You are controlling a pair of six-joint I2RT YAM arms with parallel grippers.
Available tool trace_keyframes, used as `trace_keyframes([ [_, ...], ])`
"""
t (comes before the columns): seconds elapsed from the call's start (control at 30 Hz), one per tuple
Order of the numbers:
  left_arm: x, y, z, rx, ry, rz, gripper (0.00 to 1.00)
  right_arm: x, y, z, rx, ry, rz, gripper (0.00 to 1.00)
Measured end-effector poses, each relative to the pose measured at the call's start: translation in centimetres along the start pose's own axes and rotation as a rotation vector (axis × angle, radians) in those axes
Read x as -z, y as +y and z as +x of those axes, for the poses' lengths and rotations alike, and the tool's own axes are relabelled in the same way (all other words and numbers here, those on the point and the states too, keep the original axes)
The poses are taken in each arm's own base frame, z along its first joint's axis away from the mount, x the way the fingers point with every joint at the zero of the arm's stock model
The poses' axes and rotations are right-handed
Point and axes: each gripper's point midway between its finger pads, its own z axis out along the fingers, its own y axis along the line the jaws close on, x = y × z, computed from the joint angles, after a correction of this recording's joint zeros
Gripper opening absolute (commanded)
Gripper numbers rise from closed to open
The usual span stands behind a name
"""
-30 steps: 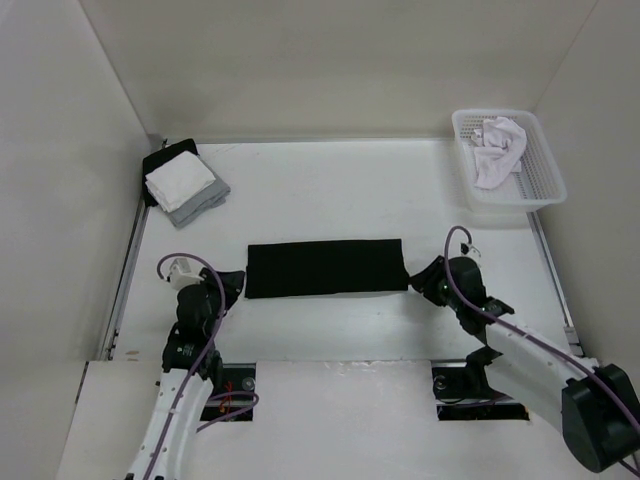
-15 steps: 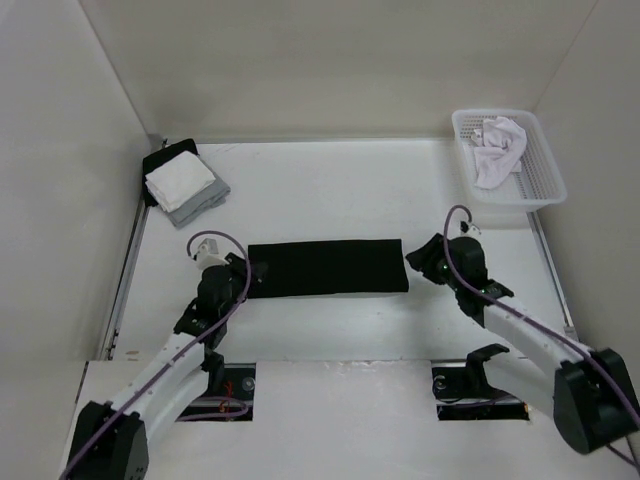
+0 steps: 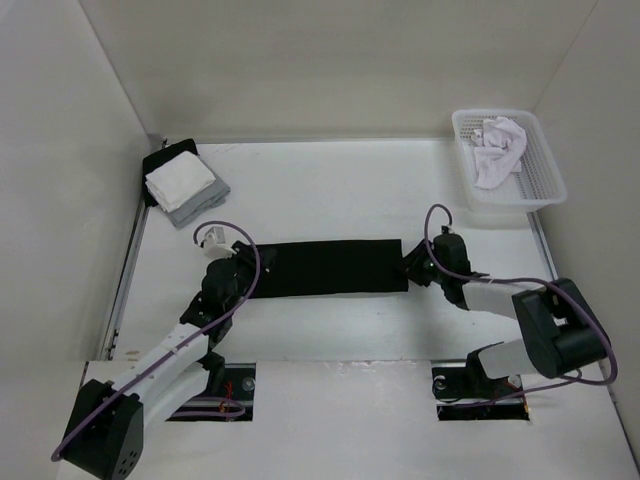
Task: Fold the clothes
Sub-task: Fold the tank top
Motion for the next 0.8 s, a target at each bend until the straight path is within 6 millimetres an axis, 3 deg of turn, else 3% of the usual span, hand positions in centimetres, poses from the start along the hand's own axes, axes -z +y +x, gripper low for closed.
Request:
trace_keyframes([
  [0.17,0.1,-1.5,-1.1,-0.016,-0.030,0.044,0.27,-0.6,-0.2,0.2,-0.062,0.015,-0.011,0.04],
  [0.3,0.2,-2.3,-1.7,-0.029,-0.041,0.068,0.27,0.1,-0.6,-0.8,-0.093,-0.036,-0.010,0.01],
  [0.43,0.2,-2.6,-1.6,-0.038,-0.036,0.081,0.27,3.1,0.7,-3.7,-0.065,-0.166,-0.043,0.00],
  [0.57,-0.2,-2.8,-0.8,-0.046,-0.011,0.085,0.28,6.8,3.5,-7.2,0.011,-0.299,-0.073,0.01],
  [0.67,-0.5,-2.6,-0.2,-0.049,0.008,0.080,0.28,8.7,7.0,-9.1,0.103,-0.343,-0.074,0.02],
  [0.8,-0.6,-2.7,0.0,-0.047,0.019,0.086,0.28,9.4,13.5,-8.4,0.261,-0.316,-0.121,0.02],
])
